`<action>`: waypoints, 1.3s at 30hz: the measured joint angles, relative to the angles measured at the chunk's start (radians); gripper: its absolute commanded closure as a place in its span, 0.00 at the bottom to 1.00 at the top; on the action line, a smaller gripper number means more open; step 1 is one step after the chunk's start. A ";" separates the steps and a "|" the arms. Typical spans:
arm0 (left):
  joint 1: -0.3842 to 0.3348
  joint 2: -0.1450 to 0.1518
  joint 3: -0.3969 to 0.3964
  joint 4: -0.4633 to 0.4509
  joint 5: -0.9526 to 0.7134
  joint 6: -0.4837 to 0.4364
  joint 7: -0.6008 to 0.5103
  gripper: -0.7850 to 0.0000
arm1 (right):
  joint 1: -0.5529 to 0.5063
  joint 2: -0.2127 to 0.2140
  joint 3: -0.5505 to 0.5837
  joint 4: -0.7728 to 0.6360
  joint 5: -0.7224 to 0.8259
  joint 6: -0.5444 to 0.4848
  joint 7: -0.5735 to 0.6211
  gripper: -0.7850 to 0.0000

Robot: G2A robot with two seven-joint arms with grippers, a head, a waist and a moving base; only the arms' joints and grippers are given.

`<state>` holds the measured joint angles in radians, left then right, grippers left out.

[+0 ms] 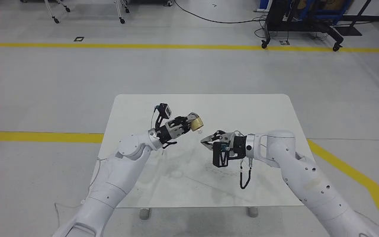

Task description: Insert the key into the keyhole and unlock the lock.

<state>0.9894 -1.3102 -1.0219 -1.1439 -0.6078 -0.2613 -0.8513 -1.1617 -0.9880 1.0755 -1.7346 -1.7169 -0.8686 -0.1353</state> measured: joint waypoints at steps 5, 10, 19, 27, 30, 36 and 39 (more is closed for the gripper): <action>-0.007 0.003 -0.010 -0.007 0.050 -0.030 0.008 1.00 | 0.010 0.000 0.017 0.009 0.033 0.009 -0.033 1.00; -0.007 0.003 -0.008 -0.012 0.085 -0.044 0.012 1.00 | 0.030 -0.003 0.007 0.028 0.039 0.017 -0.038 1.00; 0.002 -0.001 -0.007 -0.021 0.104 -0.076 0.023 1.00 | 0.077 -0.019 -0.033 0.091 0.068 0.048 -0.016 1.00; 0.019 -0.011 -0.031 -0.016 0.099 -0.073 0.234 1.00 | -0.018 -0.007 -0.002 -0.001 0.038 0.116 -0.106 0.75; 0.020 -0.019 -0.025 -0.001 0.092 -0.002 0.328 1.00 | -0.081 0.001 0.016 -0.055 -0.039 0.221 -0.157 0.75; 0.027 -0.032 -0.008 -0.009 0.065 0.100 0.409 1.00 | -0.149 -0.008 -0.032 -0.086 -0.210 0.456 -0.136 0.68; 0.034 -0.035 -0.005 -0.024 0.062 0.118 0.412 1.00 | -0.133 -0.023 -0.060 -0.044 -0.197 0.550 -0.112 0.70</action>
<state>1.0232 -1.3449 -1.0267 -1.1676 -0.5458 -0.1435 -0.4389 -1.2946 -1.0113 1.0153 -1.7787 -1.9143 -0.3190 -0.2472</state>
